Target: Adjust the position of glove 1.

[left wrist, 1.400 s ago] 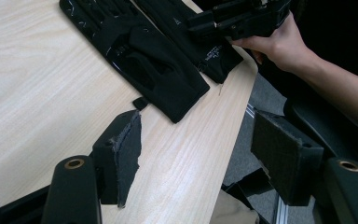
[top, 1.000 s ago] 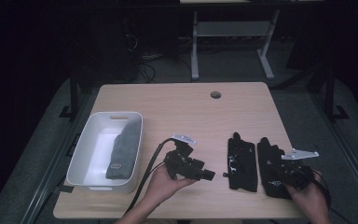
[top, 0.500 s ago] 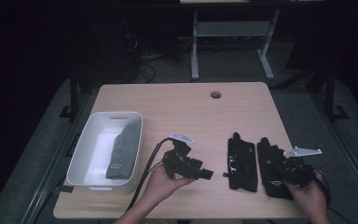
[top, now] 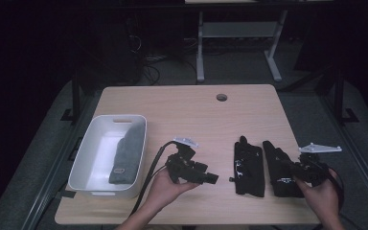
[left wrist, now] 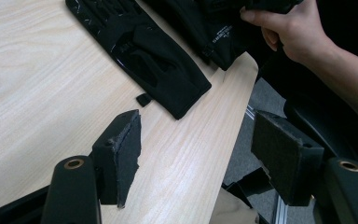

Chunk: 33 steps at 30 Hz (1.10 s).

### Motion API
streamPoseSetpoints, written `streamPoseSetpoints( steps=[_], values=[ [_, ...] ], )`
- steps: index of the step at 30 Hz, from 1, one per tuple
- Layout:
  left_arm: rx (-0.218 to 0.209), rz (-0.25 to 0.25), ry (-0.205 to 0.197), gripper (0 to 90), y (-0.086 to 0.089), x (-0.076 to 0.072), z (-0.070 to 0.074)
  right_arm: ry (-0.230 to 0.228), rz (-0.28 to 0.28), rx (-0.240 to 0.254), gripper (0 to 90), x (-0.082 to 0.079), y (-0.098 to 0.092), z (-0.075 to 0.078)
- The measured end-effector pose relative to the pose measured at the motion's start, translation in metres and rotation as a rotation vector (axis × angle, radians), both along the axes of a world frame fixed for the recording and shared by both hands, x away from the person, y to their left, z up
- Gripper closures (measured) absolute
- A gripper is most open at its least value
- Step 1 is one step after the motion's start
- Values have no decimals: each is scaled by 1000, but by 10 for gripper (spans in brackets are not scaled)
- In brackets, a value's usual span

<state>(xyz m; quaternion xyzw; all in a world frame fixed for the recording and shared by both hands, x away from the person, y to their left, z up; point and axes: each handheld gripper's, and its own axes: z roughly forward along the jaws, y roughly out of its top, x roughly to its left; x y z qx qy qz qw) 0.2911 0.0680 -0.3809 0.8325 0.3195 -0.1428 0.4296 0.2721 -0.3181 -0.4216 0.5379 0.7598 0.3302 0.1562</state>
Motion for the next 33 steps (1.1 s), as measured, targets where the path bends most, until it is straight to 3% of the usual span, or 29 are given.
streamPoseSetpoints(
  steps=[9, 14, 24, 25, 33],
  values=[
    [-1, 8, -8, 331, 6, -1, 3, -24, 36, 15, 877, 11, 29, 18],
    [-1, 8, -8, 331, 9, -1, 2, -11, 51, 36, 876, 19, 46, 23],
    [-2, 21, -9, 331, 17, -1, 1, 62, 80, 38, 873, 33, 71, 16],
    [-4, 22, -8, 331, 18, -1, 1, 85, 86, 40, 871, 35, 75, 13],
    [-1, 26, -6, 330, 19, -1, -1, 127, 93, 37, 863, 38, 83, -3]
  ],
)
